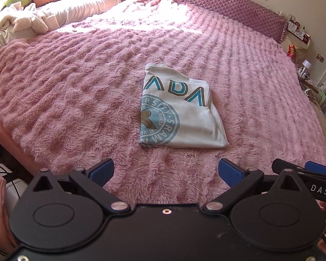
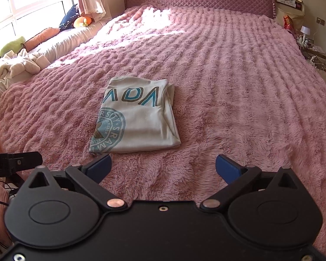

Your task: Fold small clothes

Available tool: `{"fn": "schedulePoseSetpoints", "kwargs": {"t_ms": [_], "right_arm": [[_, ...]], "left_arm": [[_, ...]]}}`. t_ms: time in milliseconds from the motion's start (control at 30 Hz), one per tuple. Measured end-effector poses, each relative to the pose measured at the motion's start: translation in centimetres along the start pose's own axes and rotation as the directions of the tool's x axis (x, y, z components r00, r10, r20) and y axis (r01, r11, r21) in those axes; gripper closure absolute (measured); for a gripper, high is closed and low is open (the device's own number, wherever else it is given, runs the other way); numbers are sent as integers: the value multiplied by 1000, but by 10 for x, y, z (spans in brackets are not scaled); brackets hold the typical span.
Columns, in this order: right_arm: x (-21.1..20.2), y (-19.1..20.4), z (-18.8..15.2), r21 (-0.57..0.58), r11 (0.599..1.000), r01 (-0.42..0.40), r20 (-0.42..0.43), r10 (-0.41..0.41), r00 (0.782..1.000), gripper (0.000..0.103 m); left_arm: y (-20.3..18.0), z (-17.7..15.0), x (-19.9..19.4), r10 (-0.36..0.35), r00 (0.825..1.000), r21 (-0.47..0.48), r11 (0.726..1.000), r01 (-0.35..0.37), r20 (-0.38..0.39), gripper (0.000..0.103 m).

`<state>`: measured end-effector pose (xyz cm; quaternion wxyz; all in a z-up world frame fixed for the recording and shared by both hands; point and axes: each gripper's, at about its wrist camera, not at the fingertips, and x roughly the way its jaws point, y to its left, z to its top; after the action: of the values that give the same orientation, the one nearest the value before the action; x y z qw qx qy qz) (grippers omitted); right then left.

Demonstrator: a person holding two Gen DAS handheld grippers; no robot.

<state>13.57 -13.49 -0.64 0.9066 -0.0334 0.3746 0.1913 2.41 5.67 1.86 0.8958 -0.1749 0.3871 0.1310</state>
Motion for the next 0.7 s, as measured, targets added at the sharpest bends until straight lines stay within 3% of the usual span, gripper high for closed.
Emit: {"fn": "schedulePoseSetpoints", "kwargs": {"t_ms": [700], "right_arm": [[6,2,2,1,1000,9,-20,-9,1000,0]], "left_arm": [[0,4,3,9,999,-6,1000,-9,-34,0]]}}
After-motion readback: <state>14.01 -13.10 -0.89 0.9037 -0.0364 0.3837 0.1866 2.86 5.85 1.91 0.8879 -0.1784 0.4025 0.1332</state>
